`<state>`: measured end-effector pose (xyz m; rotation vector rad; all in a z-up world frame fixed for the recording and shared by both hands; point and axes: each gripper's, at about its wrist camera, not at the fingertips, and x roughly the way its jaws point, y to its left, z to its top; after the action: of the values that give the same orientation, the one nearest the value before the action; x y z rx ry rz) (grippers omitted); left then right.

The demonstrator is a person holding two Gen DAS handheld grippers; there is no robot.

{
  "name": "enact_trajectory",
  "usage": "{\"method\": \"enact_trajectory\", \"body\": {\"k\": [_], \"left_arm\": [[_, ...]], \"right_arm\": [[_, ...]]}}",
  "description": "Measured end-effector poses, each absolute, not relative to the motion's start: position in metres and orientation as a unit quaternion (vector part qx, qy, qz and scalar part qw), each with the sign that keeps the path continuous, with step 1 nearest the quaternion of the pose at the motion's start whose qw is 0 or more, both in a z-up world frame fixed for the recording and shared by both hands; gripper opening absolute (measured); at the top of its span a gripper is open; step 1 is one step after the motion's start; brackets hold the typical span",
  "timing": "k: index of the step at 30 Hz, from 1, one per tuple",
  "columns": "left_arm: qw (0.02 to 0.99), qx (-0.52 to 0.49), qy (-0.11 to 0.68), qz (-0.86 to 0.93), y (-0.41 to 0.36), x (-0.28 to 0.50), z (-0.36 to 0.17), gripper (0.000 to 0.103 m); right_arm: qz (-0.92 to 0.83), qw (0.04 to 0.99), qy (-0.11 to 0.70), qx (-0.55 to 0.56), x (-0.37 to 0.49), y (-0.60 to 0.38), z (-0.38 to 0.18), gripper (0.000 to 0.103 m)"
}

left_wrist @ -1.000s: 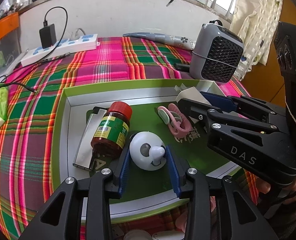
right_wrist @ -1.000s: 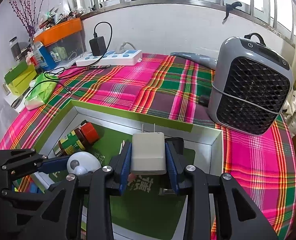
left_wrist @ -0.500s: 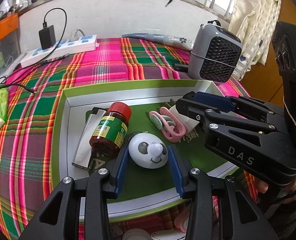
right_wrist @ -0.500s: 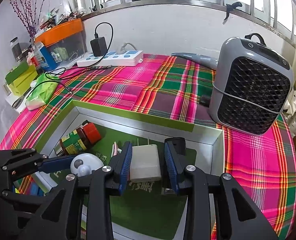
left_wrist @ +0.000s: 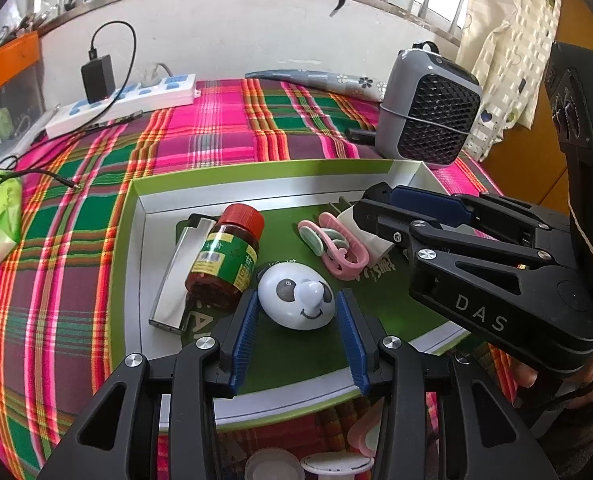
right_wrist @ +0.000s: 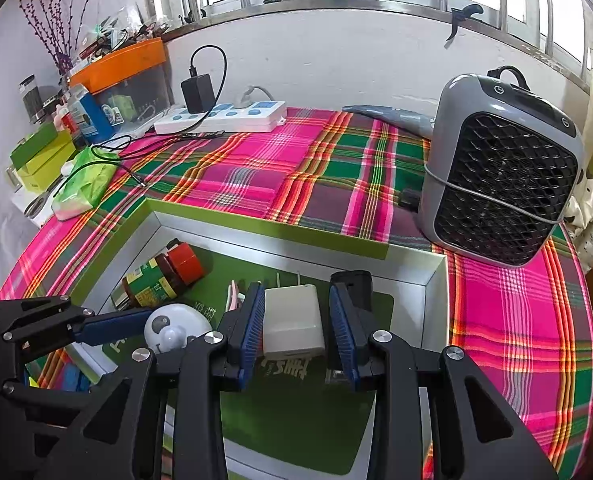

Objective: Organize rigid objects
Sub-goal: 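Open the left gripper on the face-shaped object while the right gripper releases the charger, then withdraw both grippers from the box toward the blue block and suction item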

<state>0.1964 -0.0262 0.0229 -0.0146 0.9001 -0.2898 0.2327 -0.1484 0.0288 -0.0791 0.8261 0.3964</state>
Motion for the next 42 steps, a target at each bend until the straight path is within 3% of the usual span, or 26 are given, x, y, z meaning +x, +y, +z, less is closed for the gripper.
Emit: {"method": "enact_trajectory", "body": {"k": [8, 42], "left_arm": [[0.898, -0.005, 0.421, -0.130, -0.024, 0.182, 0.032, 0.040], [0.919, -0.027, 0.379, -0.104, 0.010, 0.098, 0.056, 0.041]], "right_arm": [[0.185, 0.900, 0.392, -0.035, 0.219, -0.151, 0.036, 0.041], [0.175, 0.913, 0.369, -0.011, 0.132, -0.148, 0.059, 0.041]]}}
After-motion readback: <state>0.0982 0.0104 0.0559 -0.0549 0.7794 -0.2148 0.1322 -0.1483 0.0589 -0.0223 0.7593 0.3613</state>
